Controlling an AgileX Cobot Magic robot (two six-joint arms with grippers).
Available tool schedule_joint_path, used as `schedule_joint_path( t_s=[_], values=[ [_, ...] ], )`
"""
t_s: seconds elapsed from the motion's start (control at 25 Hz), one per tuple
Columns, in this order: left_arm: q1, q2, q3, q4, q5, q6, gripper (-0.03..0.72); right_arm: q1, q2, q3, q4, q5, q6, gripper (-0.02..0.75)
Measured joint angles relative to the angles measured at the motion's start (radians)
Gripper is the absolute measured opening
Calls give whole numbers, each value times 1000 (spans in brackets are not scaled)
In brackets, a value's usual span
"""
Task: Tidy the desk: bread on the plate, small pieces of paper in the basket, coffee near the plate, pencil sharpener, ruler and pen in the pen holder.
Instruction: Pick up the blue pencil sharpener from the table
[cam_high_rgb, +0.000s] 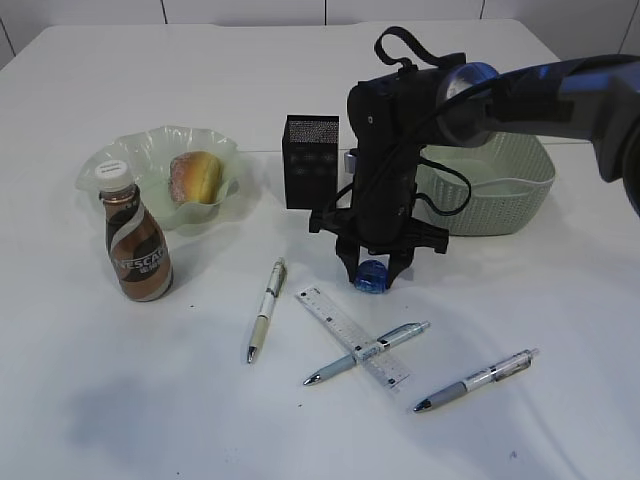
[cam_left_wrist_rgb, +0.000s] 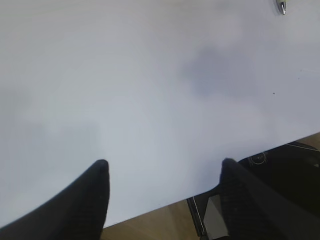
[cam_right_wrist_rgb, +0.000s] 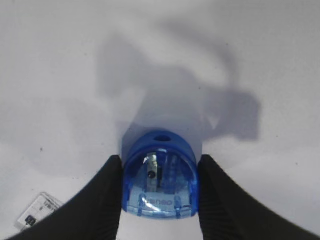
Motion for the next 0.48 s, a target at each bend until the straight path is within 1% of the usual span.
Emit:
schedule_joint_path(
  t_s=[0.16, 0.48],
  values=[
    [0, 0, 0, 0, 0, 0, 484, 0, 0, 0, 0, 13, -15, 344],
    [0, 0, 0, 0, 0, 0, 483, 0, 0, -13, 0, 107, -148, 344]
  ],
)
